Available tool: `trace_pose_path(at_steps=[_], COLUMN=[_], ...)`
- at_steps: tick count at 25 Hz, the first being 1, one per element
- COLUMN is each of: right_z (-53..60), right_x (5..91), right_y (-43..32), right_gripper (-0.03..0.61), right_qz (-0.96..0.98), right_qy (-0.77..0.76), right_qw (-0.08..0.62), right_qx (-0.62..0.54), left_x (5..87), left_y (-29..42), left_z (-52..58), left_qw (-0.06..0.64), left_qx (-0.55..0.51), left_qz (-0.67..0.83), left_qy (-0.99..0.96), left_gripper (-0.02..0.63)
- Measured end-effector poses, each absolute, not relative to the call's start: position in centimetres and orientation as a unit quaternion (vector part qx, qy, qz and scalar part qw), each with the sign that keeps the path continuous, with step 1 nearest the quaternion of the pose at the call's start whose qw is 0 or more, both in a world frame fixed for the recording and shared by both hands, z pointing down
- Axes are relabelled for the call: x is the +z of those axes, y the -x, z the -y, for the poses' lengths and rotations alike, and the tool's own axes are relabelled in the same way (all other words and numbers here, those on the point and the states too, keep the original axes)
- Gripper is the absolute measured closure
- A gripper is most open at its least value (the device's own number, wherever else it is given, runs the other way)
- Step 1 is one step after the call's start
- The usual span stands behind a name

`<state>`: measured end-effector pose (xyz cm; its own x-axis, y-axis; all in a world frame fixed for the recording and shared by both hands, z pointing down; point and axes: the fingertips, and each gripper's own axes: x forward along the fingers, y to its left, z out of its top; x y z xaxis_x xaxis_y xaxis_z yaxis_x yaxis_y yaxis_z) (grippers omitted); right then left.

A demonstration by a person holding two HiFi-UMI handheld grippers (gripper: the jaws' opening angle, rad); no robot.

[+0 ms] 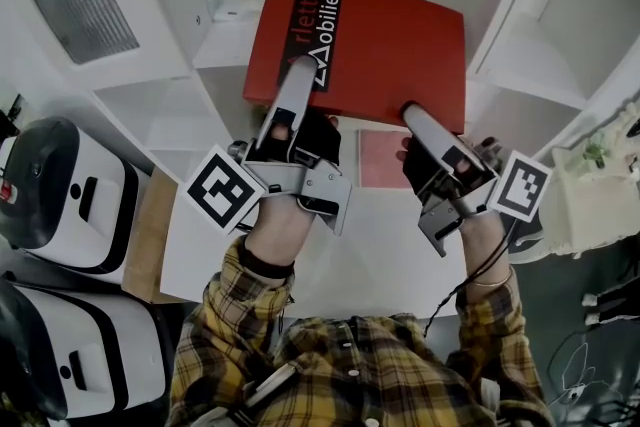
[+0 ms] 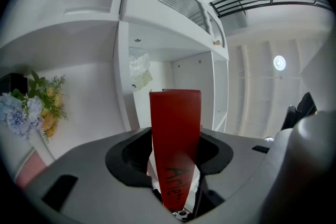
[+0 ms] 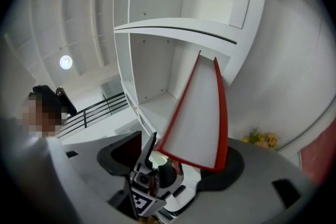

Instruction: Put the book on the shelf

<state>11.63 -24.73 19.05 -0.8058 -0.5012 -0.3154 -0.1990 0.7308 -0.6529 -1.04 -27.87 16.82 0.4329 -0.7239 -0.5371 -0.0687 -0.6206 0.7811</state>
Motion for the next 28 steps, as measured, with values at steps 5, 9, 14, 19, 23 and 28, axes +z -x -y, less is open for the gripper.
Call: trace_pose_path(at_steps=[5, 9, 14, 19, 23, 28], right_z=[24.4, 25.2, 25.9, 27.3, 29.0, 30.0], right_x=[20.2, 20.8, 19.8, 18.7, 18.3, 18.3], right_y=[-10.7, -10.9, -10.8, -11.6, -11.9, -11.6], right_gripper=[0.27, 0.327, 0.344, 0.347, 0.348, 0.35], right_qz=[-0.927, -0.93, -0.916, -0.89, -0.867, -0.864], right_qy=[0.201, 0.225, 0.218, 0.226, 0.234, 0.247], right_qw=[0.174, 0.156, 0.199, 0.254, 0.289, 0.293], right_qx=[-0.265, -0.245, -0.27, -0.303, -0.331, -0.327], left_x=[17.2, 17.6, 17.5, 17.2, 17.7, 18.8], left_y=[1.1, 0.9, 0.0, -0.8, -2.5, -3.2], left_z=[28.5, 29.2, 29.5, 29.1, 29.0, 30.1], left_qw=[0.356, 0.36, 0.341, 0.319, 0.324, 0.325], left_qx=[-0.469, -0.462, -0.431, -0.41, -0.383, -0.356], left_qz=[0.261, 0.263, 0.248, 0.234, 0.218, 0.228], left_qy=[-0.765, -0.767, -0.798, -0.822, -0.837, -0.846], left_gripper=[0.414, 0.41, 0.351, 0.313, 0.31, 0.314])
